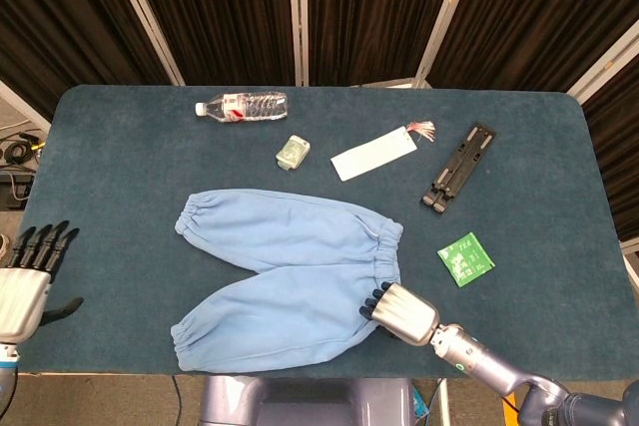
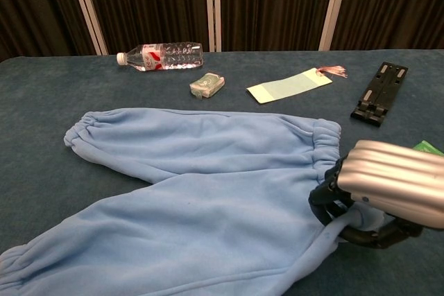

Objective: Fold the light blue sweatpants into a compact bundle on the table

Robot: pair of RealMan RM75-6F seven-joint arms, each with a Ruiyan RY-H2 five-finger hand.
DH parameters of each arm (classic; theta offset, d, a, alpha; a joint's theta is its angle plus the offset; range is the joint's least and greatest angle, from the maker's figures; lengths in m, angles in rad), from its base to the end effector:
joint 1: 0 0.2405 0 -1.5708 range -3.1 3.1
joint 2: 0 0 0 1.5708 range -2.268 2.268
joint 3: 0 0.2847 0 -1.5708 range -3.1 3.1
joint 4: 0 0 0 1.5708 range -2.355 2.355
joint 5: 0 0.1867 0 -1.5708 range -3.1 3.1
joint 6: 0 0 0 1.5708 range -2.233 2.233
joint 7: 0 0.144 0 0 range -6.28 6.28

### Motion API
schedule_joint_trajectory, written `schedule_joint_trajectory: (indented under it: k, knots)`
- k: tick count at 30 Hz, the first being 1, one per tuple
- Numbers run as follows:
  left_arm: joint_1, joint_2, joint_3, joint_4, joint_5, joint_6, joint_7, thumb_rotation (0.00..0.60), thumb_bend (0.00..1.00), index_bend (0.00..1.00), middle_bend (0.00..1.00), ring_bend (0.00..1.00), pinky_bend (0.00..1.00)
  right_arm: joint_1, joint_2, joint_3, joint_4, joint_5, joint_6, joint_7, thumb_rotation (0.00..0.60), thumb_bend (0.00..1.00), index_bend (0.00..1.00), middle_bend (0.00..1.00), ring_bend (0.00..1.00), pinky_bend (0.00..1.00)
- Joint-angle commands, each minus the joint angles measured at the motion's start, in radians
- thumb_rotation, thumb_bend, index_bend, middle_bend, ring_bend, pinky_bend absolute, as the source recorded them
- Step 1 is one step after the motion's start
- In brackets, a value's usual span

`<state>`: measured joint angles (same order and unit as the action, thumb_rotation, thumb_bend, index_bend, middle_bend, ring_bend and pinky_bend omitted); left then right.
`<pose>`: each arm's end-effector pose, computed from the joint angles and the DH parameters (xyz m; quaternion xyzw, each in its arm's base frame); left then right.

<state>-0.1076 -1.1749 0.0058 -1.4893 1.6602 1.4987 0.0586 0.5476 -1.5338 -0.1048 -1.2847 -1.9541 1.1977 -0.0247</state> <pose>-0.3249 0.1778 0.1686 -0.6737 -0.3182 -0.3727 0.5531 -0.2164 -0.2470 -0.0034 0.8578 -0.1903 0.4070 0.2497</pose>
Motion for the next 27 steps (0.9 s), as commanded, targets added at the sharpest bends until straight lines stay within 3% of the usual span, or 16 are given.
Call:
schedule_joint_trajectory:
  k: [1,5,14,27]
  knots:
    - [-0.055,-0.047,0.064,0.114,0.171,0.010,-0.053,0.600,0.00,0.02,0.00,0.00,0.01,0.009,0.009,0.025,-0.063,0.061,-0.045,-0.006,0.600,0.50,0.69,0.64,0.60,0.63]
    - [-0.105,-0.100,0.104,0.252,0.313,0.046,-0.087,0.600,0.06,0.16,0.00,0.03,0.06,0.015,0.020,0.049,-0.130,0.130,-0.094,-0.038,0.600,0.53,0.69,0.64,0.60,0.63]
    - [-0.158,-0.215,0.190,0.467,0.466,0.115,-0.193,0.600,0.08,0.35,0.11,0.15,0.19,0.021,0.017,0.066,-0.185,0.199,-0.140,-0.127,0.600,0.54,0.69,0.64,0.60,0.63]
    - [-0.165,-0.408,0.253,0.742,0.494,0.187,-0.307,0.600,0.08,0.39,0.15,0.18,0.25,0.021,0.010,0.064,-0.201,0.238,-0.148,-0.167,0.600,0.54,0.69,0.64,0.60,0.63]
